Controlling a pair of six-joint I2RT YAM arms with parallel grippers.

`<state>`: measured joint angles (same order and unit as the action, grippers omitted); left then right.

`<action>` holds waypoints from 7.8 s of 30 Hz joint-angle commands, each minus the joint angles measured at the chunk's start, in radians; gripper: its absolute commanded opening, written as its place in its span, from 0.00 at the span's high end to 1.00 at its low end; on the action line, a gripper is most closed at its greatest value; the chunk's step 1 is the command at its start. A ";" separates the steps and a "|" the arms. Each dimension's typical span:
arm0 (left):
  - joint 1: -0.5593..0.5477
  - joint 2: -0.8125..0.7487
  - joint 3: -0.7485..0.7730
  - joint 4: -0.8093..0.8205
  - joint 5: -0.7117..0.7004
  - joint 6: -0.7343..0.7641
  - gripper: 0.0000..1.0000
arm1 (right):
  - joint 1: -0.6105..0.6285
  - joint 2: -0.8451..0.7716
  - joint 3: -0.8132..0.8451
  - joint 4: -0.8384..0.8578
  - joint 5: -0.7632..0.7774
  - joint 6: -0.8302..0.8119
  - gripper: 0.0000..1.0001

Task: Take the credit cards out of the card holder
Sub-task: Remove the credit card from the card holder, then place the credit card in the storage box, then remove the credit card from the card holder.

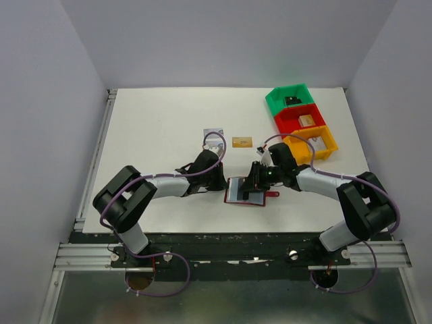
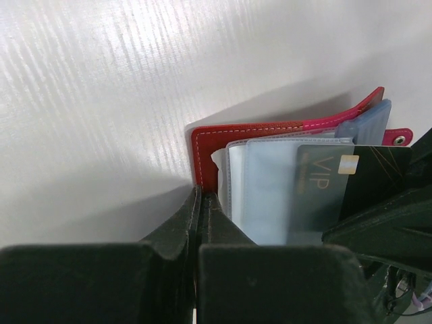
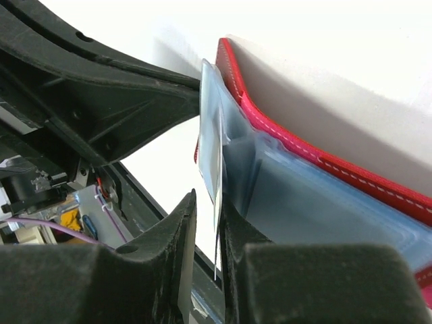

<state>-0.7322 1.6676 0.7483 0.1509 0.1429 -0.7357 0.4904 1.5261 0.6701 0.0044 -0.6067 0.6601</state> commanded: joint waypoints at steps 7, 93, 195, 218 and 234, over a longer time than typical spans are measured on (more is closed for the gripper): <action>0.008 -0.005 -0.055 -0.096 -0.052 0.002 1.00 | -0.010 -0.015 -0.017 -0.044 0.059 -0.020 0.79; 0.169 -0.634 0.017 -0.136 0.959 0.332 0.47 | 0.316 -0.224 0.522 -0.793 -0.228 -0.628 1.00; 0.795 -0.055 0.255 -0.053 -0.015 0.009 0.01 | 0.064 -0.408 0.172 -0.511 0.667 -0.111 0.30; 0.363 -0.559 -0.154 -0.027 0.017 -0.064 0.04 | -0.095 -0.193 -0.038 -0.380 0.521 -0.016 0.38; 0.093 -0.270 0.077 -0.103 0.253 0.137 0.28 | -0.093 -0.181 -0.061 -0.300 0.418 -0.086 1.00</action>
<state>-0.5739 1.3514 0.7475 0.0956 0.3267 -0.6762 0.4034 1.3796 0.6312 -0.3408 -0.1307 0.6243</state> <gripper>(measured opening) 0.728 0.023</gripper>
